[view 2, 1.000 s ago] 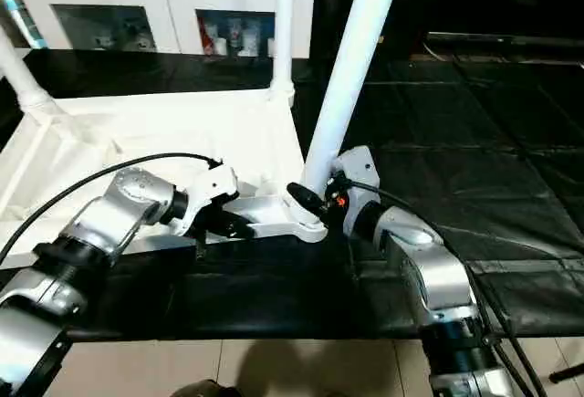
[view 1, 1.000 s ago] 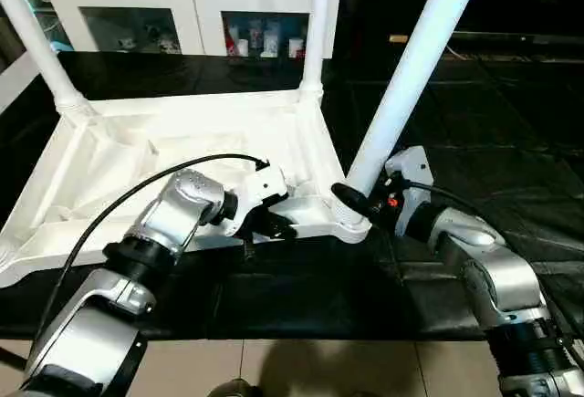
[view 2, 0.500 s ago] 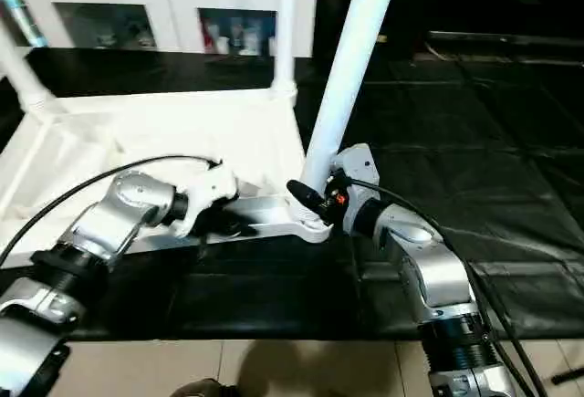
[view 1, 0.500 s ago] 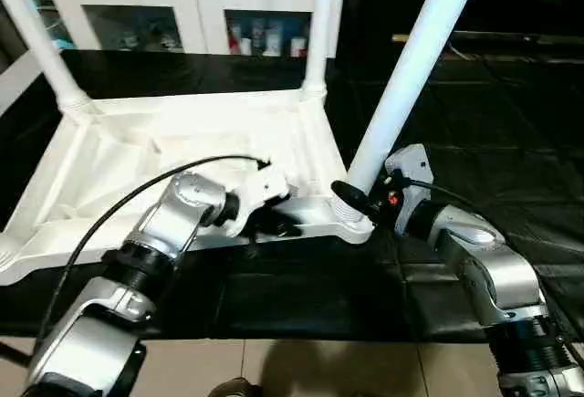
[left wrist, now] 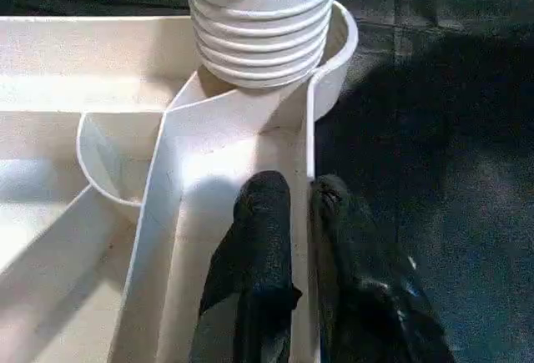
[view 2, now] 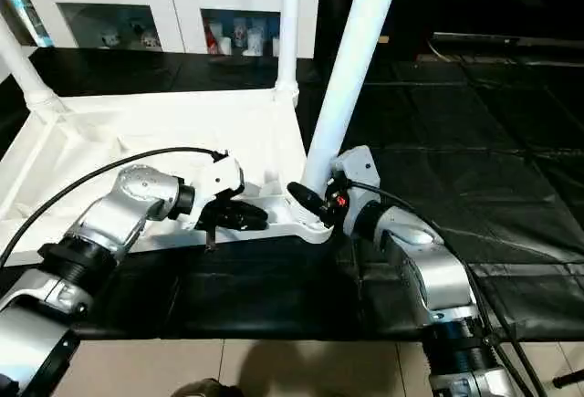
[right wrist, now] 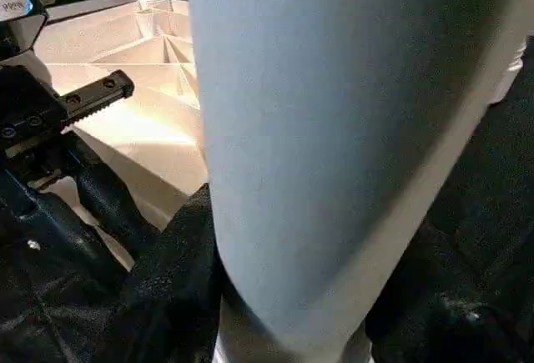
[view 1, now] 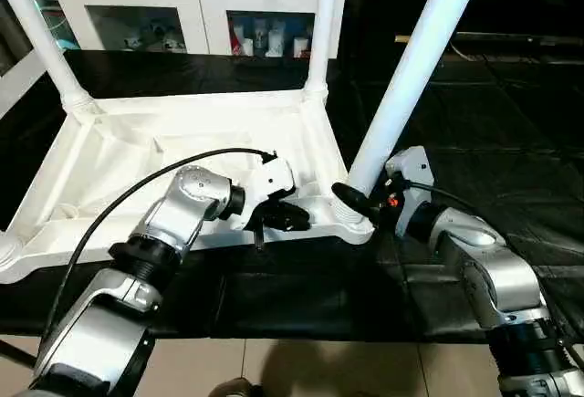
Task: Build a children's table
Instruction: Insert table leg to table base
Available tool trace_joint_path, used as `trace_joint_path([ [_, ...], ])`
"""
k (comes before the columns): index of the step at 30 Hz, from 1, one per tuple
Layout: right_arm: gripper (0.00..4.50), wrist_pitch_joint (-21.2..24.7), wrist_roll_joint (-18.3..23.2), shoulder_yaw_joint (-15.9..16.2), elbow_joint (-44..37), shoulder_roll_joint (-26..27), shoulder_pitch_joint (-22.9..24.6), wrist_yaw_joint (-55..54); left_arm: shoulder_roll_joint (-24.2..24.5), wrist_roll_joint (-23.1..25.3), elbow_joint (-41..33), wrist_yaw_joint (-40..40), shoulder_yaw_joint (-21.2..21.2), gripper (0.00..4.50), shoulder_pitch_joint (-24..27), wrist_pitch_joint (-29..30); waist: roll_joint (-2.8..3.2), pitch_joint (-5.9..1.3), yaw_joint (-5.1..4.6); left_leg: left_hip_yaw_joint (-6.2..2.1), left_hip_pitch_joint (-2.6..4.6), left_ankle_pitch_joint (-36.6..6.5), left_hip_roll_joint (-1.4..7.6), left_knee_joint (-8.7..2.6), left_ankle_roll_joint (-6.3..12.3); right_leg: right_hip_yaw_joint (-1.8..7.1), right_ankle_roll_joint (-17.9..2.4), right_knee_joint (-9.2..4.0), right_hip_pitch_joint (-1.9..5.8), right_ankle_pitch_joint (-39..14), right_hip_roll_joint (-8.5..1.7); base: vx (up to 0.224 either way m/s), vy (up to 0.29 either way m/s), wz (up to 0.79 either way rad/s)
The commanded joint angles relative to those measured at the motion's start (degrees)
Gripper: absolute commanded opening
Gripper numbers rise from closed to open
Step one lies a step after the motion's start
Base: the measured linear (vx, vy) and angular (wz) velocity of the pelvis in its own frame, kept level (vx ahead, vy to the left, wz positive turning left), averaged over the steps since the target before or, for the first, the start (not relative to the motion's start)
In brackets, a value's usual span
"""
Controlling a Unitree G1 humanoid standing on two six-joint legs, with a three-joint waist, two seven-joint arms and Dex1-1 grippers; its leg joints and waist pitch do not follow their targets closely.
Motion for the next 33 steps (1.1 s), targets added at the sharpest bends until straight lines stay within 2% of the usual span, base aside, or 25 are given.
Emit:
trace_joint_path([
  [1,1.94,0.25,-0.02,-0.13,-0.28,-0.1,0.3,-0.05,0.04,0.77,1.29,-0.54,-0.74,0.88,-1.07,0.03,0.52,-4.12,0.11,-4.35,2.17,-9.98,8.68,-5.35,-0.68,4.18,-18.25,-3.68,2.29,4.95,-8.26,0.0,0.0,0.0],
  [5,1.94,0.19,-0.06,-0.15,-0.12,-0.08,0.22,-0.09,-0.06,1.17,2.24,-0.34,-0.96,1.06,-1.36,-0.93,0.51,-4.14,0.07,-4.34,2.15,-10.06,8.62,-5.36,-0.85,4.21,-18.3,-3.7,2.3,5.3,-8.28,0.0,0.0,0.0],
  [7,1.94,0.16,-0.11,-0.12,-0.11,-0.06,0.25,-0.1,-0.05,1.32,2.58,-0.32,-1.05,1.06,-1.36,-1.2,0.51,-4.18,0.1,-4.35,2.09,-9.44,8.64,-5.3,-0.6,4.22,-18.4,-3.59,2.39,6.3,-8.4,0.0,0.0,0.0],
  [14,1.94,-0.01,-0.19,-0.09,0.0,-0.01,0.19,-0.05,0.02,0.86,3.29,-1.71,-0.79,1.06,-1.57,-1.04,0.53,-4.07,0.13,-4.35,2.14,-10.56,8.72,-5.42,-1.14,4.28,-18.47,-3.74,2.31,5.04,-8.46,0.0,0.0,0.0],
  [16,1.94,-0.01,-0.18,-0.08,0.04,-0.01,0.15,-0.02,-0.04,0.89,3.53,-1.72,-0.74,0.77,-1.68,-1.11,0.57,-4.05,0.1,-4.35,2.15,-10.73,8.69,-5.44,-1.17,4.27,-18.43,-3.77,2.28,4.98,-8.42,0.0,0.0,0.0],
  [25,1.94,0.07,-0.2,0.0,0.07,-0.13,0.06,0.21,0.24,1.8,4.73,-2.8,-1.44,0.04,-1.99,-1.2,0.57,-4.04,0.12,-4.37,2.18,-11.07,8.77,-5.5,-1.25,4.29,-18.48,-3.8,2.27,4.82,-8.48,0.0,0.0,0.0],
  [33,1.94,-0.04,-0.16,0.08,0.66,-0.29,-0.19,0.77,0.19,1.48,4.92,-3.45,-1.15,0.04,-2.2,-1.83,0.46,-4.05,0.09,-4.36,2.14,-10.7,8.75,-5.48,-1.08,4.31,-18.5,-3.75,2.31,5.08,-8.5,0.0,0.0,0.0],
])
